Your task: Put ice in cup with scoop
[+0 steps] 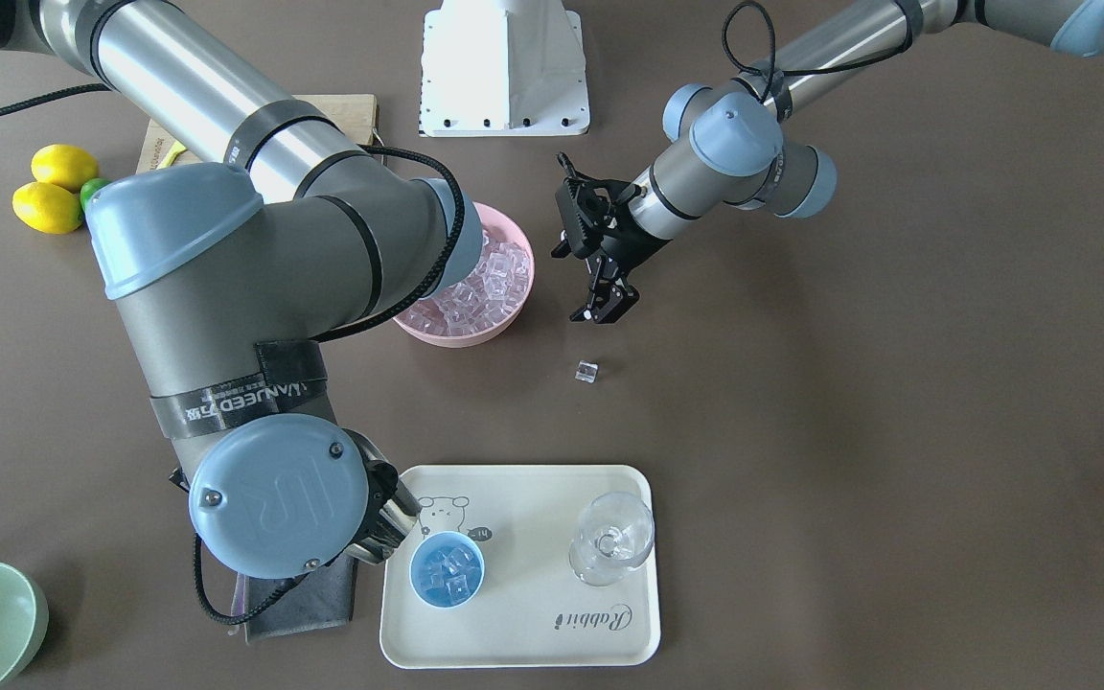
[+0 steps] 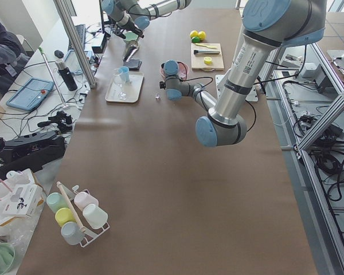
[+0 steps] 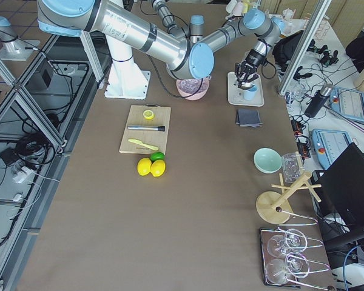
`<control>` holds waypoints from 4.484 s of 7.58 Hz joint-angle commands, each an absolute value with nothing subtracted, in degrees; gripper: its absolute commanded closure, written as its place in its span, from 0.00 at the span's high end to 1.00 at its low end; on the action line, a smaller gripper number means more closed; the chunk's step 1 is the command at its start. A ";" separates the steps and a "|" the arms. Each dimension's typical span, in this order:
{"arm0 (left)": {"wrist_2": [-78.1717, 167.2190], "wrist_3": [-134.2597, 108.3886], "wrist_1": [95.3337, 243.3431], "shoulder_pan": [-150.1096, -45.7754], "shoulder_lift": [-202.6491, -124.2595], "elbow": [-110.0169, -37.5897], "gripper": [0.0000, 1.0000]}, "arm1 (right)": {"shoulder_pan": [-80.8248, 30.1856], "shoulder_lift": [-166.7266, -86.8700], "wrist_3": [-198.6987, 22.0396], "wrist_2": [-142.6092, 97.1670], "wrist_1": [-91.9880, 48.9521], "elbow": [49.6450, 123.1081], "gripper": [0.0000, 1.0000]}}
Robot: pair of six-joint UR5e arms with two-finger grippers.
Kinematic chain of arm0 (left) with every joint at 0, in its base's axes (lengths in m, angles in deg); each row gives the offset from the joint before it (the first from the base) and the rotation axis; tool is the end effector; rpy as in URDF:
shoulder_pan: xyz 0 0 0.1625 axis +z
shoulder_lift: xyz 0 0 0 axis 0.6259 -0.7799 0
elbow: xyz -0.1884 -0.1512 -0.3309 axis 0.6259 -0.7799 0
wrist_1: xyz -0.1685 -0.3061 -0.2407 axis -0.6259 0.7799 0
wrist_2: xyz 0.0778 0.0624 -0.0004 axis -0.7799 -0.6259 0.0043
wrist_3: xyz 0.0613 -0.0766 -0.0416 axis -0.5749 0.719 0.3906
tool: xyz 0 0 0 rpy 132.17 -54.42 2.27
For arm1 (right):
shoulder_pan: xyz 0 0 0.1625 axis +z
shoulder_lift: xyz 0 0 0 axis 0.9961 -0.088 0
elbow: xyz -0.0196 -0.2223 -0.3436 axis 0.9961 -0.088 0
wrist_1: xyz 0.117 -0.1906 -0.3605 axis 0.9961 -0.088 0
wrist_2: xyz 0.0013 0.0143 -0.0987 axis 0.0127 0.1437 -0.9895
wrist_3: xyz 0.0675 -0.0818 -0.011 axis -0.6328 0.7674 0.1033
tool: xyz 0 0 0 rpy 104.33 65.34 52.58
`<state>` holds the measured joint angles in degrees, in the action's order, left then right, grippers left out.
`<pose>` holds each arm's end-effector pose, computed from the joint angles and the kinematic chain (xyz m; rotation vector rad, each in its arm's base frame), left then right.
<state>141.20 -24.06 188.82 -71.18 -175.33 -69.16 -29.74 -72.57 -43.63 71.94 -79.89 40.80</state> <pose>0.5367 -0.4392 0.2550 0.9188 1.0632 1.1066 -0.3946 -0.7150 0.1755 -0.2677 -0.4883 -1.0160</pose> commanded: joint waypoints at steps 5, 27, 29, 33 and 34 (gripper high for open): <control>140.59 -24.06 181.57 -75.03 -171.55 -74.59 0.98 | -18.97 -92.37 -44.40 68.69 -84.34 74.28 0.00; 162.21 -18.53 149.91 -124.79 -138.41 -79.61 0.99 | -24.39 -142.77 -98.90 100.07 -40.13 86.90 0.44; 162.30 -18.53 149.91 -127.33 -138.06 -79.08 0.99 | -24.39 -142.68 -99.25 100.16 -40.05 86.90 0.60; 162.12 -18.44 149.91 -127.43 -138.06 -78.02 0.99 | -19.16 -139.63 -100.31 96.67 -39.87 90.76 1.00; 162.12 -18.44 149.91 -127.43 -138.06 -78.02 0.99 | -16.86 -139.17 -99.35 88.72 -39.96 93.11 1.00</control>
